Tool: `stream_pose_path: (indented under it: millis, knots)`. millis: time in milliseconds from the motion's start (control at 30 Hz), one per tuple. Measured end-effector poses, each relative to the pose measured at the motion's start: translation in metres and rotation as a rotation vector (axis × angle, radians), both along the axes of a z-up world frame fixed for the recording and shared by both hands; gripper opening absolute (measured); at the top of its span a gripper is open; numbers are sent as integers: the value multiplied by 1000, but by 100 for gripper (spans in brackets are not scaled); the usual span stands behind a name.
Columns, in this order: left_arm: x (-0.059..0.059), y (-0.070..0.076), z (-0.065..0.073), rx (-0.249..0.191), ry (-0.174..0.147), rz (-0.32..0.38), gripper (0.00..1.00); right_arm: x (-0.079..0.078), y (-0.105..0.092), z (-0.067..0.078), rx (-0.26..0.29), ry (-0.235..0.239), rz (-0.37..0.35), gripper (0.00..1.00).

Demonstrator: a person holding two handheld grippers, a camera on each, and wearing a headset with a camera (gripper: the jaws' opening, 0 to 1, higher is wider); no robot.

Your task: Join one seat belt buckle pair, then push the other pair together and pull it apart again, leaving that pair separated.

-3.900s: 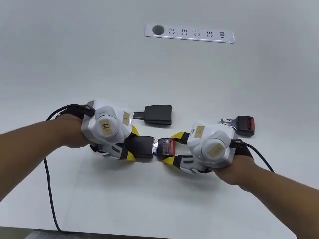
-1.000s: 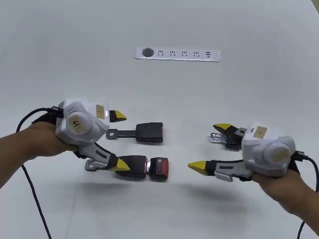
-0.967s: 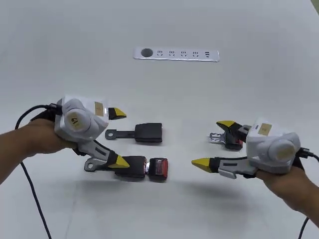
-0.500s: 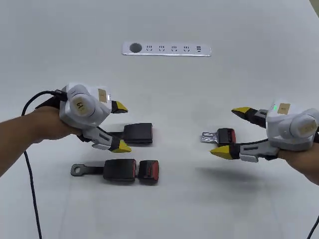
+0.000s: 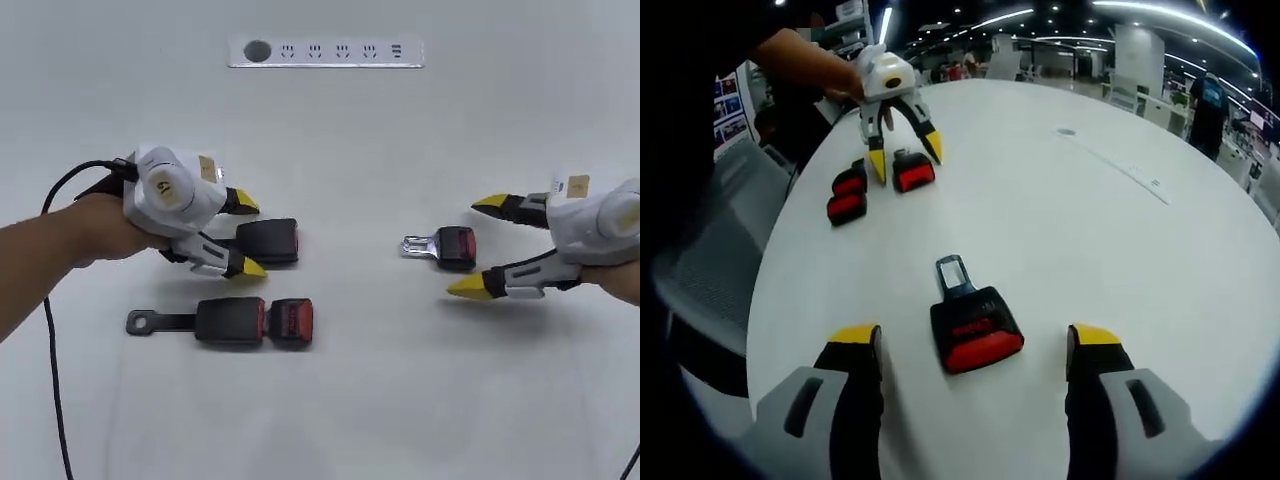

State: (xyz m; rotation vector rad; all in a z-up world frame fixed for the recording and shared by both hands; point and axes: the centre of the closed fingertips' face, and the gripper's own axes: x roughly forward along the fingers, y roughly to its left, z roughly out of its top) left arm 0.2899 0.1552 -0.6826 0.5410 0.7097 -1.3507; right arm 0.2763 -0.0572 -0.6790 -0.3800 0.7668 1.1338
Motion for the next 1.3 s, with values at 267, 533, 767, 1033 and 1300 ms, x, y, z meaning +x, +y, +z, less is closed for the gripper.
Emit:
stream_pose_path:
  millis: [267,533,767,1033,1300]
  knots:
    - [-7,2,1,10,20,-28,39,-4,-1,-3,-22,-6,67,64]
    - [-5,5,-3,41,-14,-98,35,-5,0,-7,-62,-34,137,46]
    - [-2,4,-4,39,-21,-124,34,-4,2,-7,-78,-27,148,34]
    - [0,6,-6,47,-10,-118,34,-6,3,-8,-101,-24,156,33]
    - [-1,4,-6,55,-9,-115,34,-6,18,-12,-97,-31,194,32]
